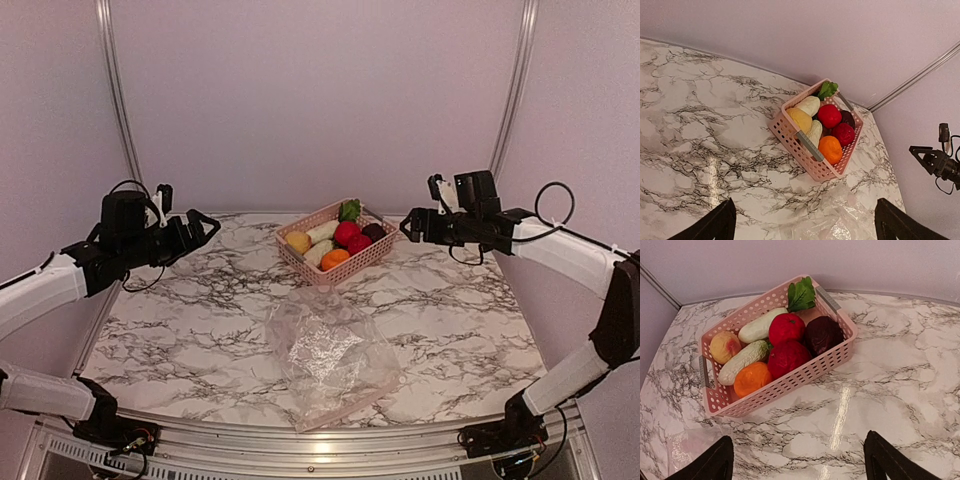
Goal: Place the food in the zip-top bag and seal the zipper
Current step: Move the bin to the center of the board.
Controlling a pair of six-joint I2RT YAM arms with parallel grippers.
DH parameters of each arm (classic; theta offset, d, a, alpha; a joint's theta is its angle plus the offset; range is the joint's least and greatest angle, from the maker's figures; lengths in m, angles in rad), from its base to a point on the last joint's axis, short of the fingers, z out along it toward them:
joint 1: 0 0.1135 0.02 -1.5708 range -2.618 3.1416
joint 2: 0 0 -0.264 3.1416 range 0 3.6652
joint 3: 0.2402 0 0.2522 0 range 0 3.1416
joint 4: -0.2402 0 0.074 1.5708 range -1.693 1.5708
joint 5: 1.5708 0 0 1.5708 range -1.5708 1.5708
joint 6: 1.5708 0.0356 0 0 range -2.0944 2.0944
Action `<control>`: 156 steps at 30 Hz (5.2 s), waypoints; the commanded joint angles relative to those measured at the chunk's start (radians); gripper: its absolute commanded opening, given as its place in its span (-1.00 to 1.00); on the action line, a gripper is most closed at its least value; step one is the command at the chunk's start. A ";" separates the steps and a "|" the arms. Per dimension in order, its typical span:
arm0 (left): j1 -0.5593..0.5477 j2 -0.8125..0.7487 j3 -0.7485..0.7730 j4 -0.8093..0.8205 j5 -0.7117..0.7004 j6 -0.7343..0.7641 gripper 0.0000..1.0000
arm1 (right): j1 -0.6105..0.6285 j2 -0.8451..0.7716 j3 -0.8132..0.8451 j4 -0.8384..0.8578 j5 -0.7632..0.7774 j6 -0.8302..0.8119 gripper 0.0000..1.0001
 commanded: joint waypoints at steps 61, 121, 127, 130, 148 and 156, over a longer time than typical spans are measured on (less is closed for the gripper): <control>-0.122 0.156 0.198 -0.386 -0.103 0.118 0.68 | 0.208 0.925 0.740 -0.002 -0.261 0.341 -0.30; 0.145 0.667 0.455 -0.515 -0.212 0.365 -0.80 | 0.422 -0.121 -0.194 -0.215 -0.101 0.112 0.29; 0.145 0.534 0.344 -0.512 -0.259 0.363 -0.98 | 0.457 -0.140 -0.187 -0.259 -0.062 0.046 0.23; 0.147 0.464 0.285 -0.509 -0.272 0.376 -1.00 | 0.487 -0.138 -0.198 -0.277 -0.048 0.032 0.22; 0.147 0.193 0.016 -0.483 -0.263 0.490 -1.00 | 0.528 0.112 -0.155 -0.095 -0.123 -0.084 0.64; 0.146 0.214 0.020 -0.410 -0.159 0.477 -0.92 | 0.522 0.224 -0.091 -0.017 -0.158 -0.066 -0.30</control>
